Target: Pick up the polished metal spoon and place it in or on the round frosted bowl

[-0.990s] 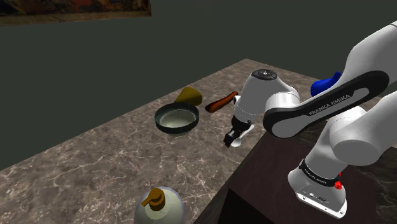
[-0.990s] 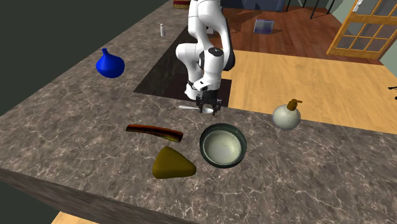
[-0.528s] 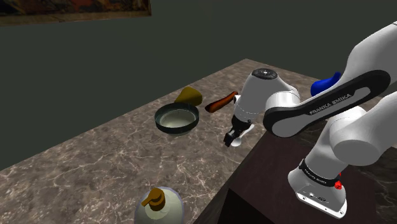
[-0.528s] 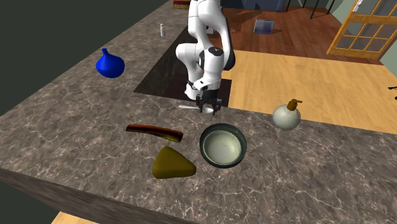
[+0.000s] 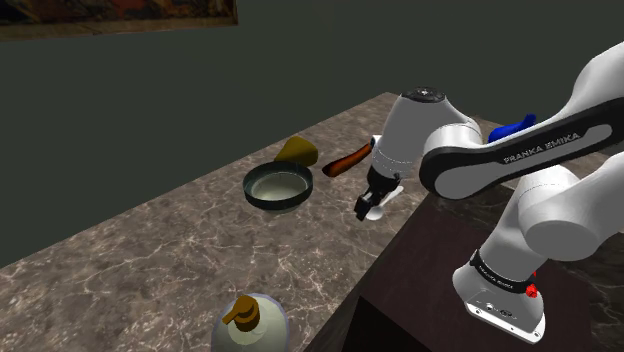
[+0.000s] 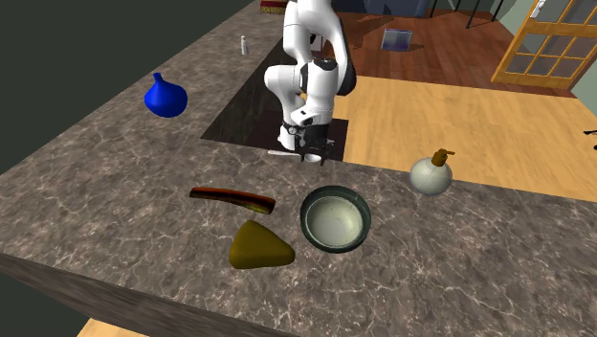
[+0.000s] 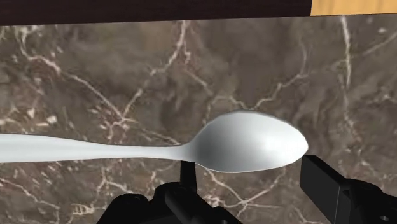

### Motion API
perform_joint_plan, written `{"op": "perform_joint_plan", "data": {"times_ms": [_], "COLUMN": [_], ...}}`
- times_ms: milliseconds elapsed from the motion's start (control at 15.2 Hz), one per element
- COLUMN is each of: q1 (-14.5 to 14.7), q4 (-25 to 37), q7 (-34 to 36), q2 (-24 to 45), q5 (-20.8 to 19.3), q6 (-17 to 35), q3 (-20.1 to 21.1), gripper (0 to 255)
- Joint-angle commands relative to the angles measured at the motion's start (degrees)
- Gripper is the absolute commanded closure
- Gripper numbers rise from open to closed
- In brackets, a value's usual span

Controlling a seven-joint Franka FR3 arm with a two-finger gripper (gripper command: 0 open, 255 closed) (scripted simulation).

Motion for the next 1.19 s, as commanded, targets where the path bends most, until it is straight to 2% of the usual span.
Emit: {"op": "perform_joint_plan", "data": {"times_ms": [0,1122], "q1": [0.11,0.12], "q4": [0.89,10.16], "q7": [-0.17,-1.55], "q2": [-1.09,-8.13], "q5": [-0.04,-1.19], "q6": [-2.02,-18.23], "q3": [-0.35,-3.37], "gripper": [255,255]}}
